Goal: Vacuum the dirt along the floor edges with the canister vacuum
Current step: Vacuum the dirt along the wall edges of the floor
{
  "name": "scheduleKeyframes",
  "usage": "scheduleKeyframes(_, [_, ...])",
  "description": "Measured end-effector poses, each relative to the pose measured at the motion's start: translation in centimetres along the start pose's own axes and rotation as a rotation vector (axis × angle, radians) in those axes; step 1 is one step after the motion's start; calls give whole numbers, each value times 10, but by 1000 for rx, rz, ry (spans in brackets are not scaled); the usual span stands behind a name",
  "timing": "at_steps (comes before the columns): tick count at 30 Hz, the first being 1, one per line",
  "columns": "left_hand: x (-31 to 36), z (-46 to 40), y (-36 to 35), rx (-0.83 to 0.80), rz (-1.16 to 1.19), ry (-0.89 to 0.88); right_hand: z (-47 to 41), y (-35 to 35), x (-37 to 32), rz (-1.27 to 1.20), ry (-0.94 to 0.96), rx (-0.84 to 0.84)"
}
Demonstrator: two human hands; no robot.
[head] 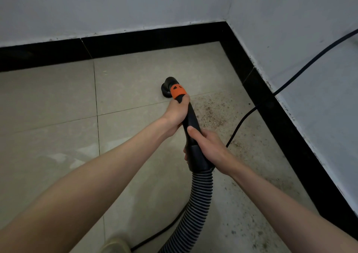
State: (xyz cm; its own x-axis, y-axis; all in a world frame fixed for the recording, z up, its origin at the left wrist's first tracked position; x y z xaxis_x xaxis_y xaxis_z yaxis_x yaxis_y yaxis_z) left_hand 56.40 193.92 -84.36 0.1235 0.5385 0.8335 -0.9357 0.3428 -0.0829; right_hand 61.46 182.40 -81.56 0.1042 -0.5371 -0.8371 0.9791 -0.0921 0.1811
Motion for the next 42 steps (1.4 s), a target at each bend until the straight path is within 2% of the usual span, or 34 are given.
scheduleKeyframes(7, [-12,19,7,45,74,62,6,0,8,205,34,21])
scheduleKeyframes(14, [-19,12,26,170,-17,120,5,-8,7,408,47,27])
scheduleKeyframes(19, [-27,19,8,101,-62,131,15,4,20,443,30,75])
scheduleKeyframes(26, [-36,34,13,109,9,111,26,2,25,483,36,29])
scheduleKeyframes(32, [-48,51,16,38,-2,144,37,-1,33,579,33,3])
scheduleKeyframes(39, [-35,52,8,58,-27,137,33,2,32,597,26,50])
scheduleKeyframes(42, [-25,46,17,118,-24,101,24,-2,21,575,47,47])
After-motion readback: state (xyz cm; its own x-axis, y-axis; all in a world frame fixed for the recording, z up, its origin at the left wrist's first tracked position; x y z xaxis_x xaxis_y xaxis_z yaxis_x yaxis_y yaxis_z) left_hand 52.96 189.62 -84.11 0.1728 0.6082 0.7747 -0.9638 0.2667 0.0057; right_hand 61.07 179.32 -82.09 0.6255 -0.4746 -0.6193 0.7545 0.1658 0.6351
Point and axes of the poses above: each hand's wrist, its own z-axis away from the middle knuckle, its own y-axis out of the back of the hand, x = y × z, the point moved 8 cm from there along -z, towards the middle knuckle, and after that the axes turned 2 degrees about z, right-handed, at the moved point
